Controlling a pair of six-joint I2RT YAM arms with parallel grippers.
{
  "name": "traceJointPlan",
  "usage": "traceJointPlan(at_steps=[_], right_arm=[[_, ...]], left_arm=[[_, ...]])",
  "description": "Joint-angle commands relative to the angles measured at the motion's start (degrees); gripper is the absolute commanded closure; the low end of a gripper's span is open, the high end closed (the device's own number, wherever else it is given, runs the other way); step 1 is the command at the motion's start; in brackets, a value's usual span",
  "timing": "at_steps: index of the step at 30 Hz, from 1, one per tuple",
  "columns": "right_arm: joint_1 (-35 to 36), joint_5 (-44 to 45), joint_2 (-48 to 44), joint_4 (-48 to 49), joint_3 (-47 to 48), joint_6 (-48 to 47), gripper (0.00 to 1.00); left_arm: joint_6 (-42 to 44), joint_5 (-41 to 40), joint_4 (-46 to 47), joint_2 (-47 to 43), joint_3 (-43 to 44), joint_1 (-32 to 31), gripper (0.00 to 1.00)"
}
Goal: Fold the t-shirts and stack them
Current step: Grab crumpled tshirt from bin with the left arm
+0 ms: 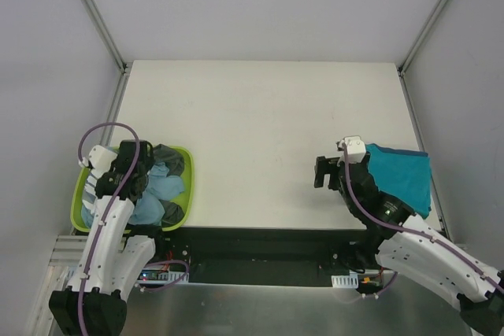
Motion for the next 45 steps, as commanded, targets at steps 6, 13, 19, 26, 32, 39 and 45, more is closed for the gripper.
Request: traceJointPlan(at_steps=[6, 13, 19, 26, 32, 39, 45], right_arm=[[0.3, -0.7, 6.5, 1.7, 1.8, -0.9, 0.04], [0.3, -1.0, 12.1, 0.9, 3.7, -2.6, 0.04], [0.2, -0.2, 15.1, -1.1, 5.5, -2.5, 0.04], [0.3, 0.1, 13.9, -1.2, 5.3, -2.3, 0.04], [0.2, -0.1, 11.4, -1.0, 4.5, -2.2, 0.04], [0.2, 1.2, 10.3, -0.5, 5.2, -4.3, 0.04], [0.2, 5.5, 11.7, -0.5, 9.0, -5.2, 0.04]], left_arm=[[-24.7, -19.6, -25.7, 0.8, 4.9, 1.1, 0.01], [-26.4, -20.3, -22.8, 1.9, -0.9, 4.5, 0.01], [-9.8, -10.1, -4.5, 2.9, -7.5, 13.3, 0.02], [-6.7, -7.9, -2.4, 4.4, -6.7, 15.2, 0.70], [-3.6, -6.0, -4.1, -2.8, 1.5, 15.3, 1.00], [1.0, -3.2, -4.0, -5.0, 19.8, 15.3, 1.00], [14.1, 9.6, 3.4, 0.4, 39.4, 15.2, 1.00]])
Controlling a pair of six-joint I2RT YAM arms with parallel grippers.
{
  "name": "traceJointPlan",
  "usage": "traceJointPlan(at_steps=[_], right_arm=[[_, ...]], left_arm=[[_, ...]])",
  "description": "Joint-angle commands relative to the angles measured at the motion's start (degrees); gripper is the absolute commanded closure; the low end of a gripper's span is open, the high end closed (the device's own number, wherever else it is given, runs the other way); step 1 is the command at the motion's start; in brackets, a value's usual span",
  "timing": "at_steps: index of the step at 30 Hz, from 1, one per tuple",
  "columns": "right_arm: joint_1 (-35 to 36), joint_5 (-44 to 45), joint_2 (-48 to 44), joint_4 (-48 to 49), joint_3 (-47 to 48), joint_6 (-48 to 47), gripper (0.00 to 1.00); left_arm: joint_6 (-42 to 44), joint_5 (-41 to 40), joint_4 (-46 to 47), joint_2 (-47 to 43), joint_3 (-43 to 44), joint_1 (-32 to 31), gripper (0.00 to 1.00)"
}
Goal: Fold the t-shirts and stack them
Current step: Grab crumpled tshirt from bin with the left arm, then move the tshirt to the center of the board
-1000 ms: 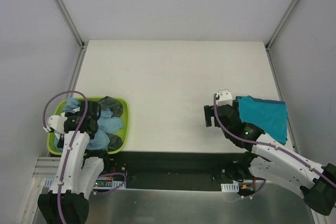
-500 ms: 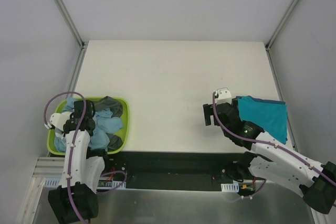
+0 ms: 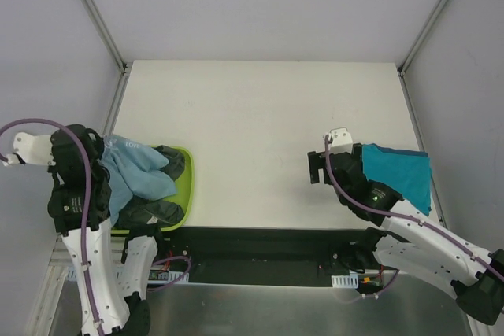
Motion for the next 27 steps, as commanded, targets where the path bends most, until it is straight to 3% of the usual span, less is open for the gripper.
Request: traceJointPlan(at_steps=[1, 5, 8, 10, 13, 15, 18, 27], right_arm=[[0.1, 5.1, 1.1, 0.4, 5.1, -1.5, 0.04], [0.0, 6.6, 2.6, 0.3, 6.4, -1.7, 0.04], [-0.4, 8.2, 2.7, 0.2, 6.3, -1.7, 0.04], [-0.7, 9.7, 2.2, 0.0, 6.1, -1.3, 0.04], [-1.5, 10.5, 1.1, 0.0, 5.7, -0.5, 0.04], [-2.1, 10.2, 0.4, 0.0, 5.7, 0.1, 0.04], [-2.9, 10.0, -0.1, -0.3, 5.7, 0.5, 0.04], [-4.4, 10.0, -2.6, -2.3, 5.3, 2.2, 0.04]], left_arm=[[12.4, 13.2, 9.1, 5.8, 15.0, 0.4, 1.00], [17.2, 21.6, 11.3, 13.4, 29.6, 0.4, 1.00], [17.8, 36.0, 13.7, 19.1, 38.2, 0.3, 1.00], [15.5, 46.5, 16.3, 21.9, 41.0, 0.3, 1.00], [10.3, 60.6, 25.5, 24.3, 37.9, -1.0, 1.00], [11.6, 60.5, 28.9, 26.3, 37.8, -7.7, 1.00], [17.6, 51.8, 28.9, 30.6, 41.1, -21.4, 1.00], [21.3, 50.2, 28.8, 50.1, 61.9, -37.4, 1.00]])
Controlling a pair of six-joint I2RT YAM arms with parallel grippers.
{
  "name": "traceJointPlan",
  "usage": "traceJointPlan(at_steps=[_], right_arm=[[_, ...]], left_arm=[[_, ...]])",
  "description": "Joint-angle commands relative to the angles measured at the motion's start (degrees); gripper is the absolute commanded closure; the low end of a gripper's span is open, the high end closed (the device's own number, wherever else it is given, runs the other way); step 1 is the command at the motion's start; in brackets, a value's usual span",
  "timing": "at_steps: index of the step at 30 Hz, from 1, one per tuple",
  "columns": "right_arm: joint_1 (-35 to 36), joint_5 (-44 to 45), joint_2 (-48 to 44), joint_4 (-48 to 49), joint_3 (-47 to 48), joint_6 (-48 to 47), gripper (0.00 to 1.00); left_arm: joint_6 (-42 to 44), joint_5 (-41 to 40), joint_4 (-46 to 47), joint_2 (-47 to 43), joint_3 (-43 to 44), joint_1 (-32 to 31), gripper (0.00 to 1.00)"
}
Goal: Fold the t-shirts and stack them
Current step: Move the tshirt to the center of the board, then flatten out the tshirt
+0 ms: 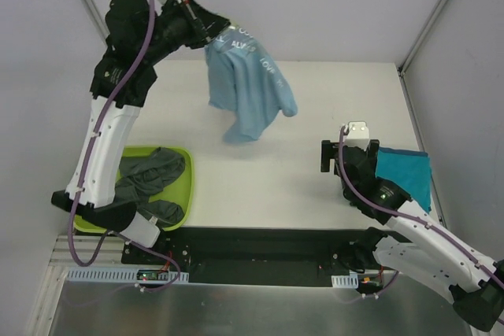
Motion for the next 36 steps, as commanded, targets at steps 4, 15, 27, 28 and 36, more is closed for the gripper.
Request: traceJointPlan(at_steps=[4, 15, 27, 28, 36], right_arm=[[-1.1, 2.6, -2.8, -3.7, 1.4, 3.3, 0.04], [-2.1, 3.0, -3.5, -7.7, 1.0, 4.6, 0.04], [-5.3, -4.9, 13.9, -7.4, 10.6, 7.4, 0.04], [-6.0, -5.6, 15.8, -7.6, 11.7, 8.2, 0.04], [-11.9, -16.3, 22.4, -8.2, 14.1, 11.9, 0.04]], left_arm=[[2.5, 0.9, 6.7, 8.9, 13.3, -5.4, 1.00], [8.6, 10.7, 4.4, 16.9, -13.0, 13.4, 0.64], [11.7, 5.0, 0.5, 13.3, -19.3, 8.8, 0.01], [12.4, 1.9, 0.5, 10.8, -22.6, 6.7, 0.01], [4.8, -17.1, 0.2, -1.7, -52.2, -12.4, 0.01]])
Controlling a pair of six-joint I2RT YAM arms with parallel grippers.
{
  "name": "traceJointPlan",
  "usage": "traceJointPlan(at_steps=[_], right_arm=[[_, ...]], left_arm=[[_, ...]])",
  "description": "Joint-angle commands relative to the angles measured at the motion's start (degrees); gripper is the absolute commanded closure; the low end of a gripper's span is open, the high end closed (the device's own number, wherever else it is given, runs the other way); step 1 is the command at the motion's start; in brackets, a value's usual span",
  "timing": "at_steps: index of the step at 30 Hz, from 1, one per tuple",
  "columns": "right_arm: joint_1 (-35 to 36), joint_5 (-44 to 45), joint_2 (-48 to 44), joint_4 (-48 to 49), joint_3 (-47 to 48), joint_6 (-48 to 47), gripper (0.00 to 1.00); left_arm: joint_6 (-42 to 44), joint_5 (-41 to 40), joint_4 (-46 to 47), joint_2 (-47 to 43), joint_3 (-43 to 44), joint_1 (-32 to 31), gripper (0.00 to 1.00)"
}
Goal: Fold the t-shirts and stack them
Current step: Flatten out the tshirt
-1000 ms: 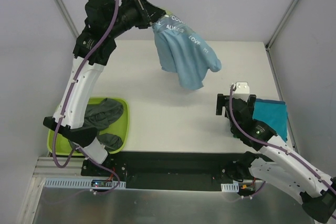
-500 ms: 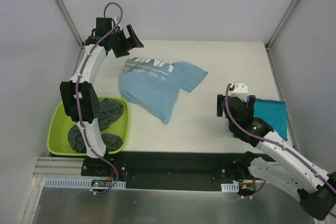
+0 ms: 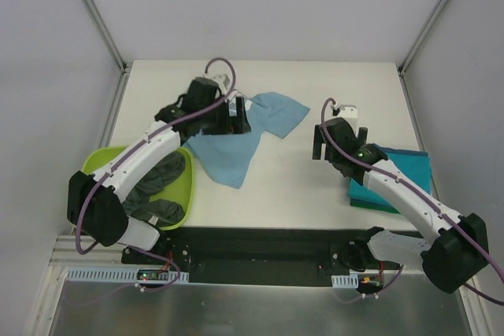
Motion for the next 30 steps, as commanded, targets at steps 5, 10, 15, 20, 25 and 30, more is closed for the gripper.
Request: traceJointPlan(at_steps=[5, 10, 15, 20, 25, 30], right_arm=[[-3.4, -6.7, 1.5, -0.3, -0.1, 2.0, 0.04], [-3.9, -8.8, 0.8, 0.1, -1.4, 1.6, 0.04], [-4.3, -7.8, -0.4, 0.1, -2.5, 1.0, 0.04], [-4.6, -7.3, -0.6, 0.4, -2.9, 0.9, 0.04], [-5.2, -7.1, 0.2, 0.2, -3.0, 1.2, 0.04], [-5.6, -7.3, 0.9, 0.4, -2.9, 1.3, 0.04]], left_arm=[[-9.7, -13.9, -2.4, 1.1, -16.8, -16.2, 0.01], [-11.1, -14.1, -2.2, 8.3, -15.4, -17.1, 0.10], [-10.6, -13.3, -2.3, 13.8, -13.4, -17.9, 0.27], [-11.4, -13.1, -3.0, 16.2, -13.9, -19.3, 0.46], [-13.8, -18.1, -7.6, 19.0, -13.5, -21.0, 0.65], [-15.0, -22.8, -11.0, 22.3, -12.0, -21.0, 1.00]])
